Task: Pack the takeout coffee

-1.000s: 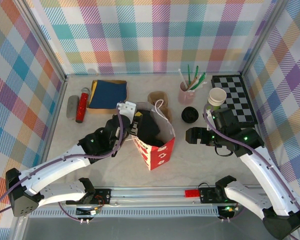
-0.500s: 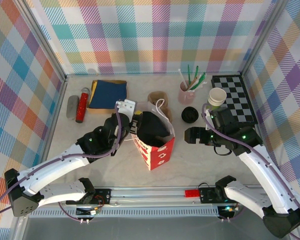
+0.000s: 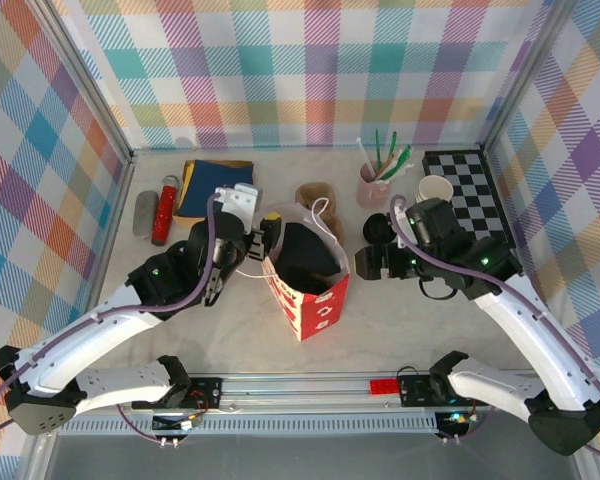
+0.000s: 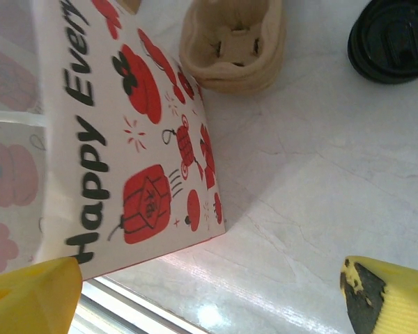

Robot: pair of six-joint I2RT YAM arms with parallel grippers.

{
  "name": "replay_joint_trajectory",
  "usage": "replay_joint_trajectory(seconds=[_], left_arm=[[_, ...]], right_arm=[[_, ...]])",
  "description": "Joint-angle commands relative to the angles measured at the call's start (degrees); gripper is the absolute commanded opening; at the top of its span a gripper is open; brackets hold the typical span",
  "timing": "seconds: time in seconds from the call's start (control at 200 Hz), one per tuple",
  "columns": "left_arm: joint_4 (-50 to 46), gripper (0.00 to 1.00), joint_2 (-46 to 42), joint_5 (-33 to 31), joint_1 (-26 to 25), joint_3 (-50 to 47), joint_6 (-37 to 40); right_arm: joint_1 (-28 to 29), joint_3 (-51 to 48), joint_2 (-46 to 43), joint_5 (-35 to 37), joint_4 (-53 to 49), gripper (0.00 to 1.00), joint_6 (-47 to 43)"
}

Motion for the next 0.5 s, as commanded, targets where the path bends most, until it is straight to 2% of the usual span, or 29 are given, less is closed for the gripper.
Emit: replay_joint_trajectory(seconds=[0.0,0.15,0.29,0.435,0.495], left_arm=[[-8.8,0.7,-1.2,0.0,-0.4,3.7,-4.0],[-18.0,0.78,-0.2,0.0,-0.4,7.0,-10.6],[-24.8,0.82,1.7,1.4,-0.4,8.7,-16.8],[-26.6,0.87,1.4,1.1,0.5,6.3,-21.4],[-26.0,0.87,0.8,3.1,2.3,4.5,-22.5]], right_arm=[[1.8,4.4,2.0,1.7,-2.2,0.95,-2.7],[5.0,9.5,6.0,3.1,-3.6,0.93,-4.6],[7.6,14.4,10.3,4.4,-5.0,0.93,-6.7],[9.4,19.3,15.2,6.4,-6.3,0.93,-8.9],[9.9,20.7,17.2,7.0,-6.5,0.92,-9.5]])
